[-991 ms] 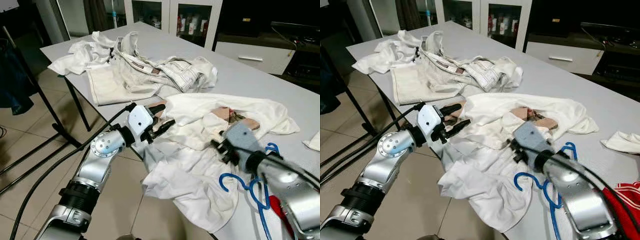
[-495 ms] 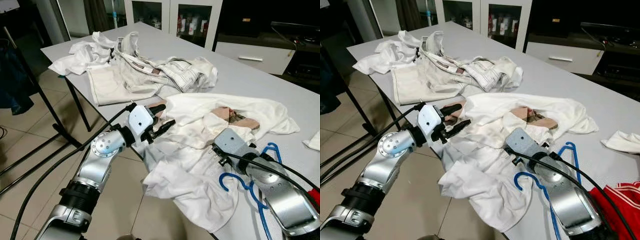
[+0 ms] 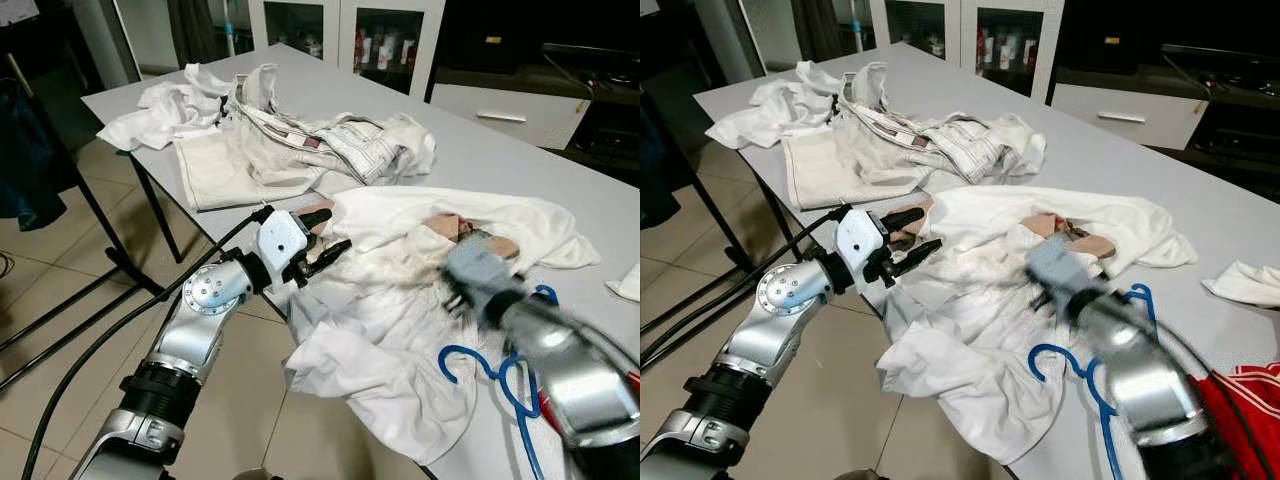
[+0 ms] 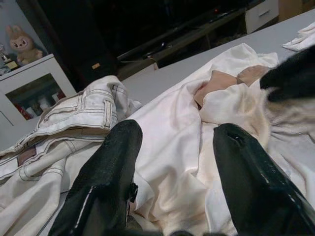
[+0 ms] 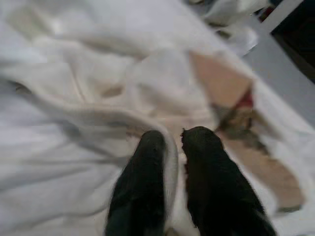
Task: Hang hanger
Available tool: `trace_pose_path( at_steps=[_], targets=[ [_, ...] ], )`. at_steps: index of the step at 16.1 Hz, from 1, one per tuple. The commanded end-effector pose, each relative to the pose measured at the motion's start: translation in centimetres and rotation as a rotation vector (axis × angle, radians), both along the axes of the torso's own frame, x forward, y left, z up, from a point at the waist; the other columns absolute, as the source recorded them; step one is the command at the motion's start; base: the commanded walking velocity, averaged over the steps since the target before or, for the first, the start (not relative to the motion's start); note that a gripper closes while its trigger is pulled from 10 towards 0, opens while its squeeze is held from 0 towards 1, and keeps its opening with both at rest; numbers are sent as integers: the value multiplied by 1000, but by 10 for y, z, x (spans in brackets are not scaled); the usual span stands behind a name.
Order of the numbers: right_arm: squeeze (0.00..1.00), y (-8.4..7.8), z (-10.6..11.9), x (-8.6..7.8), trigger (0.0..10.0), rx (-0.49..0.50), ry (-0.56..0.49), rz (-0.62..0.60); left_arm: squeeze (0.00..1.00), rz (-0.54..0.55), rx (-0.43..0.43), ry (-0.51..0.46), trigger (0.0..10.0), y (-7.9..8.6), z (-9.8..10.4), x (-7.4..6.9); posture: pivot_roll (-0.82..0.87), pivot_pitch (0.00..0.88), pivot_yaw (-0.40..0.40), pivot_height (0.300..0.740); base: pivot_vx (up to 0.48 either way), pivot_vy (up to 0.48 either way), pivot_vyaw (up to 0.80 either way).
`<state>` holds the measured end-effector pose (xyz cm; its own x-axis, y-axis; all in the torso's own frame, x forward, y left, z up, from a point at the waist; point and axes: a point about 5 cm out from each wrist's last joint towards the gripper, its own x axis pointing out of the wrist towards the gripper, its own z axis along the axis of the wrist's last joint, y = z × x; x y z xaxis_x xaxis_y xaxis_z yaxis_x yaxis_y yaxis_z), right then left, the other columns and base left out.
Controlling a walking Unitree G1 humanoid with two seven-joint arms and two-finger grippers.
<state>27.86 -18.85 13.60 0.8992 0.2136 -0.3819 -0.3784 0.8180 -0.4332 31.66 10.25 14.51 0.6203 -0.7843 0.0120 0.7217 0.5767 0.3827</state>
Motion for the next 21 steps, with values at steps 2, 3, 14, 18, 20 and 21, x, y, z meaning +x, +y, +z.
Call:
trace_pose_path(
  at_steps=[2, 3, 14, 18, 20, 21],
  targets=[
    [0, -7, 19, 7, 0, 61, -54, -14, 0, -8, 14, -16, 10000, -3, 4, 4, -13, 0, 46, 723, 0, 0, 0],
    [0, -19, 33, 14, 0, 87, -87, -34, 0, -6, 12, -17, 10000, -3, 4, 4, -13, 0, 44, 723, 0, 0, 0],
    [1000, -10, 32, 3, 10000, 23, -101, 70, 0, -4, 11, -22, 10000, -3, 3, 3, -16, 0, 43, 723, 0, 0, 0],
    [1000, 5, 15, -5, 10000, -51, -101, 94, 0, -11, 12, -25, 10000, -3, 5, 4, -16, 0, 51, 723, 0, 0, 0],
    [1000, 6, 10, -6, 10000, -111, -105, 89, 0, -12, 14, -24, 10000, -3, 4, 4, -13, 0, 54, 723, 0, 0, 0],
    [1000, 6, 5, -8, 10000, -162, -102, 91, 0, -11, 16, -23, 10000, -2, 4, 3, -12, 0, 56, 723, 0, 0, 0]
  ],
)
